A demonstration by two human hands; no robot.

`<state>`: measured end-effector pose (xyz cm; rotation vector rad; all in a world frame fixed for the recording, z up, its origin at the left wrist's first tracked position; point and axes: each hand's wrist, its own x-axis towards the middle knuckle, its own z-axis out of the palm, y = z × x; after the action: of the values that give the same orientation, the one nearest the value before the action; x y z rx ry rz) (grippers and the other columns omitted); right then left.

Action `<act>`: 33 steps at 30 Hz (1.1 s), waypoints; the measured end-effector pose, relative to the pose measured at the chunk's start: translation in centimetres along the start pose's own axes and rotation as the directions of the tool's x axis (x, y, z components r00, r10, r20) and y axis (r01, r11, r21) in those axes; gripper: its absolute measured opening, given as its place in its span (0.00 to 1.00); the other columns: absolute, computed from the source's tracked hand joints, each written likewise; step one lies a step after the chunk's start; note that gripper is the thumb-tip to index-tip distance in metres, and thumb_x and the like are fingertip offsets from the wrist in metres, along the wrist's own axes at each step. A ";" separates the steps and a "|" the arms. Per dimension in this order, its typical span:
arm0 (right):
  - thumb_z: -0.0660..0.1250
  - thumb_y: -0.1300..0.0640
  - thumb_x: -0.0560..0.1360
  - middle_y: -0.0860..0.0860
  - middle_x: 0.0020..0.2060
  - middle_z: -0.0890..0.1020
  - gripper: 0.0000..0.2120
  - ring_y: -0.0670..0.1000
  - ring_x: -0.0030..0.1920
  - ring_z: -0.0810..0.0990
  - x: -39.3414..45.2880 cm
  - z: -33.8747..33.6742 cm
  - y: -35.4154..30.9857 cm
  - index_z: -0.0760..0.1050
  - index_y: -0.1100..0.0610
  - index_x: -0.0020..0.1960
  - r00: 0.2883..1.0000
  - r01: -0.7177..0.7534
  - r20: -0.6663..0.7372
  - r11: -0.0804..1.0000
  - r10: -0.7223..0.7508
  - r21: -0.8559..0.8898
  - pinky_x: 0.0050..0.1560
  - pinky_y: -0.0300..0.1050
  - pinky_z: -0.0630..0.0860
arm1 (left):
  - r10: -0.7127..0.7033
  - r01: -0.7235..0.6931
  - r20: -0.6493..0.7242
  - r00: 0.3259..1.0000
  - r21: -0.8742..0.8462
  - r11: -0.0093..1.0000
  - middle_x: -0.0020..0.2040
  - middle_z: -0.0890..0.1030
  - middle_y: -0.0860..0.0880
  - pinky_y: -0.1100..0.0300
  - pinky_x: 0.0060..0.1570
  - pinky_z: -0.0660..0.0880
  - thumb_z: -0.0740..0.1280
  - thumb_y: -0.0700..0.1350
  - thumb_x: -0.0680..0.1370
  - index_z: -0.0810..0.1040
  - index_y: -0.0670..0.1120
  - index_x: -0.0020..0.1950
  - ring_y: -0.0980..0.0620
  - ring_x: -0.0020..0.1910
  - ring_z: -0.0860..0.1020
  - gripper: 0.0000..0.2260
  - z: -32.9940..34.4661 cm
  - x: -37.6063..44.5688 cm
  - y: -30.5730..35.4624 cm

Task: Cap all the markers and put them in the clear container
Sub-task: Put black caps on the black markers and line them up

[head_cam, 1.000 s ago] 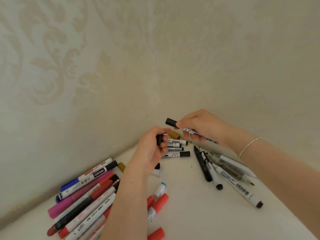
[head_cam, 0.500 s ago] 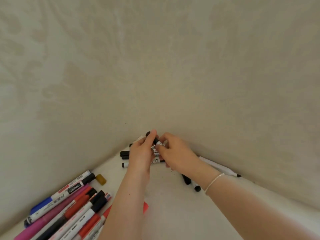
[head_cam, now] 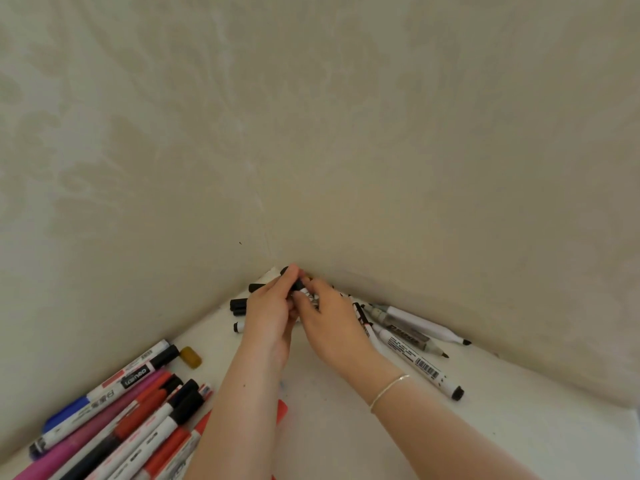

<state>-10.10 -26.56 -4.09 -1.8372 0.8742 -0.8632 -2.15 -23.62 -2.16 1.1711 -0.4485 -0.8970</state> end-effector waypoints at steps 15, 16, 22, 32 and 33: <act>0.61 0.59 0.80 0.39 0.20 0.75 0.10 0.36 0.22 0.72 -0.3 -2.3 -0.8 0.79 0.58 0.45 0.997 -0.074 0.034 0.982 0.069 0.173 0.26 0.27 0.63 | -0.045 0.043 0.125 0.991 0.014 0.999 0.30 0.78 0.53 0.69 0.25 0.68 0.65 0.45 0.79 0.79 0.41 0.46 0.60 0.22 0.72 0.08 0.8 -0.5 0.5; 0.61 0.59 0.80 0.39 0.19 0.74 0.10 0.36 0.22 0.71 -0.3 -2.5 -0.8 0.79 0.57 0.43 0.997 -0.077 0.032 0.980 0.072 0.185 0.26 0.28 0.63 | -0.041 0.035 0.151 0.988 0.038 0.999 0.30 0.78 0.53 0.69 0.26 0.68 0.65 0.45 0.80 0.80 0.40 0.48 0.60 0.23 0.72 0.09 0.7 -0.6 0.7; 0.60 0.53 0.80 0.41 0.21 0.74 0.09 0.40 0.24 0.70 -1.0 -2.6 -0.6 0.77 0.52 0.45 0.997 -0.074 0.023 0.991 0.072 0.108 0.27 0.32 0.62 | -0.130 0.114 0.205 0.970 0.085 0.990 0.35 0.80 0.51 0.65 0.29 0.62 0.56 0.51 0.83 0.80 0.39 0.54 0.58 0.26 0.65 0.19 -0.3 -0.1 2.0; 0.57 0.60 0.76 0.51 0.56 0.76 0.14 0.53 0.58 0.74 -2.8 -1.1 0.2 0.73 0.54 0.60 0.987 0.130 0.162 0.678 -0.015 -0.723 0.47 0.42 0.68 | 0.015 -0.016 0.007 1.000 0.161 0.987 0.37 0.78 0.47 0.65 0.37 0.74 0.59 0.35 0.81 0.77 0.39 0.58 0.54 0.36 0.76 0.10 -3.2 0.6 3.6; 0.57 0.60 0.76 0.51 0.56 0.76 0.14 0.54 0.59 0.73 -2.9 -0.8 0.2 0.73 0.55 0.60 0.985 0.147 0.169 0.656 -0.029 -0.740 0.49 0.43 0.69 | 0.023 -0.027 0.022 1.000 0.199 0.980 0.37 0.79 0.47 0.64 0.39 0.75 0.61 0.36 0.80 0.77 0.40 0.58 0.53 0.38 0.78 0.09 -3.3 0.5 3.6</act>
<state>-12.34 -24.56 -4.61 -2.6475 1.1645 -0.4115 1.86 -21.64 -0.14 1.3370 -0.5778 -0.8570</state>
